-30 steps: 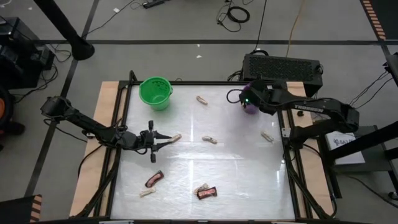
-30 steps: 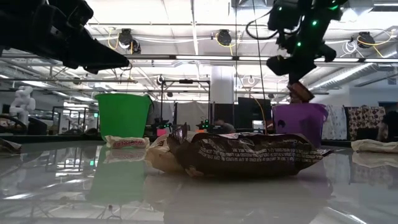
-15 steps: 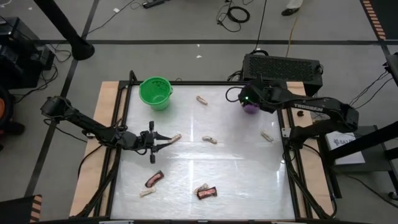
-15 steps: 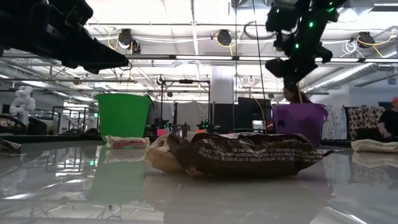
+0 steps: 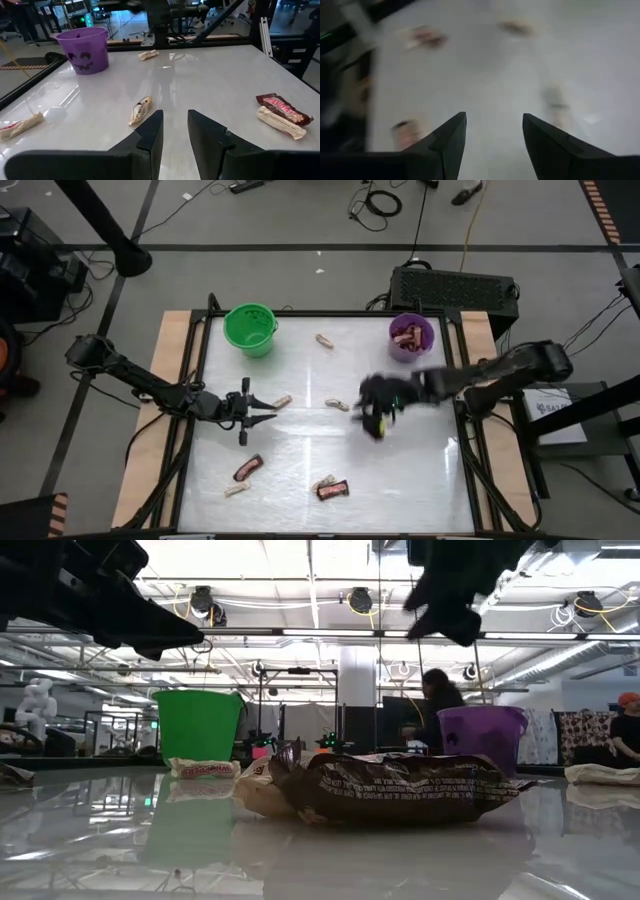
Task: Sort candy by brand, put in halloween buckets
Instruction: Put the brown chocolate bar into the purple bucket
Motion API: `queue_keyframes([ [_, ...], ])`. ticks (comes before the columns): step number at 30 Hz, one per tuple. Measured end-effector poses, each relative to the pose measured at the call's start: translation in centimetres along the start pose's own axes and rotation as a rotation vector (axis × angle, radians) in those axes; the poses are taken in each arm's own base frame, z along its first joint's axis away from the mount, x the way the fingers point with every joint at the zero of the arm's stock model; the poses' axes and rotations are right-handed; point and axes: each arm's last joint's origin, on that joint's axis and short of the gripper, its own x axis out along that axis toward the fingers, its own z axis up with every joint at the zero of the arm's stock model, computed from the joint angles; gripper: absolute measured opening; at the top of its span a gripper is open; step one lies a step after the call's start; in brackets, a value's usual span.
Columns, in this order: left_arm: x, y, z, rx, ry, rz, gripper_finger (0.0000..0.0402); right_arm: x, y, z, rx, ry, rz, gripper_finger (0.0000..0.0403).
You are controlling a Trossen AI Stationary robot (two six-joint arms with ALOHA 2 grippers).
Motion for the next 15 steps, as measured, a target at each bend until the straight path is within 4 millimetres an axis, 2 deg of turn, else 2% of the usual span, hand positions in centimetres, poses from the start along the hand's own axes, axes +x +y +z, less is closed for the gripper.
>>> queue_keyframes([
  [5, 0.0, 0.0, 0.0, 0.000, 0.000, 0.000, 0.0098, 3.1, 6.9, -4.9, -0.168, 0.028, 0.201, 0.0187],
  [8, 0.0, 0.0, 0.0, 0.000, 0.000, 0.000, 0.0098, 5.3, 10.3, -8.3, -0.258, 0.005, 0.273, 0.0187],
  [11, 0.0, 0.0, 0.0, -0.001, 0.000, 0.000, 0.0098, 7.8, 12.7, -12.1, -0.340, 0.000, 0.341, 0.0187],
  [15, 0.0, 0.0, 0.0, -0.001, -0.002, 0.000, 0.0098, 10.5, 14.3, -15.9, -0.435, -0.046, 0.439, 0.0187],
])
